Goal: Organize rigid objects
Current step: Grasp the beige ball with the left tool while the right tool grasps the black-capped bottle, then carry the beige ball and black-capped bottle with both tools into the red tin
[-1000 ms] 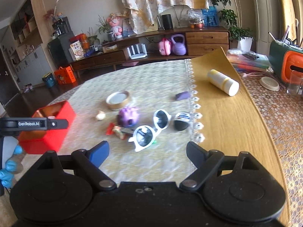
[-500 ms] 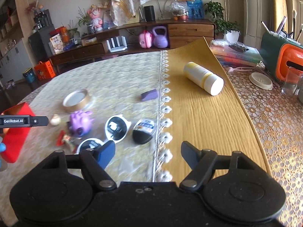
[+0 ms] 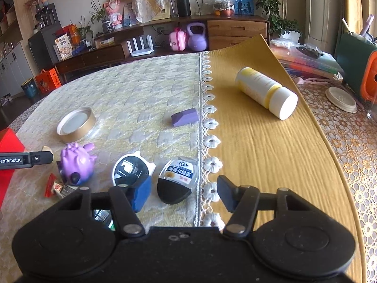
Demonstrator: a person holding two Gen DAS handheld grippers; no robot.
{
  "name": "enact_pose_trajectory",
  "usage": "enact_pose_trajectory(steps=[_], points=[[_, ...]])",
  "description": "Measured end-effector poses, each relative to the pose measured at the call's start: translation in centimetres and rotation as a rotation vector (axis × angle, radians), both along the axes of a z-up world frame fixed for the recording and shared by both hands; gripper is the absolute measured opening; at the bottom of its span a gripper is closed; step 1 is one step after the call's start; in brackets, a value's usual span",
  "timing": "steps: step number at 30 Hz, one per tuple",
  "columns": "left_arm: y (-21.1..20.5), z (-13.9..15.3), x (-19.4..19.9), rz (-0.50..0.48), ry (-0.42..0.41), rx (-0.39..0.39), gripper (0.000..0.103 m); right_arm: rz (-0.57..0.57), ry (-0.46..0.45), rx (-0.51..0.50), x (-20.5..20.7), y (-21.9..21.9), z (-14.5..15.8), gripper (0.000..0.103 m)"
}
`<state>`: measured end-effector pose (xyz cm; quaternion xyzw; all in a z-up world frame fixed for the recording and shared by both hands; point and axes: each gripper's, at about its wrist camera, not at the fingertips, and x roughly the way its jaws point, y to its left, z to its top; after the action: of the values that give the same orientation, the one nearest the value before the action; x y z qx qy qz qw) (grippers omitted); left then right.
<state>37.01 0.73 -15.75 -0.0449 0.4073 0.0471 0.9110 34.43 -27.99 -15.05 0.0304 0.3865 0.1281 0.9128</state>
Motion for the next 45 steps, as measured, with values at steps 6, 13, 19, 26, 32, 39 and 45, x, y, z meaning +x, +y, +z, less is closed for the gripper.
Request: enact_pose_trajectory(steps=[6, 13, 19, 26, 32, 39, 45], points=[[0.3, -0.7, 0.6, -0.005, 0.008, -0.026, 0.072, 0.011, 0.003, -0.023, 0.7, 0.7, -0.4, 0.052], [0.1, -0.8, 0.5, -0.027, -0.014, -0.008, 0.055, 0.017, -0.007, -0.041, 1.0, 1.1, -0.6, 0.044], [-0.2, -0.7, 0.3, -0.057, -0.027, 0.004, 0.035, 0.011, -0.017, -0.053, 0.8, 1.2, -0.5, 0.042], [-1.1, -0.4, 0.2, -0.089, -0.021, 0.022, 0.029, -0.005, -0.028, -0.055, 0.2, 0.9, 0.0, 0.042], [-1.1, 0.8, -0.6, -0.087, -0.016, -0.003, 0.029, -0.007, -0.052, -0.031, -1.4, 0.5, 1.7, 0.042], [-0.9, 3.2, -3.0, -0.105, -0.02, -0.032, 0.029, 0.023, -0.096, 0.002, -4.5, 0.9, 5.2, 0.042], [0.2, 5.9, -5.6, -0.107, -0.021, -0.034, 0.029, 0.089, -0.127, 0.036, -7.4, 2.9, 8.5, 0.042]])
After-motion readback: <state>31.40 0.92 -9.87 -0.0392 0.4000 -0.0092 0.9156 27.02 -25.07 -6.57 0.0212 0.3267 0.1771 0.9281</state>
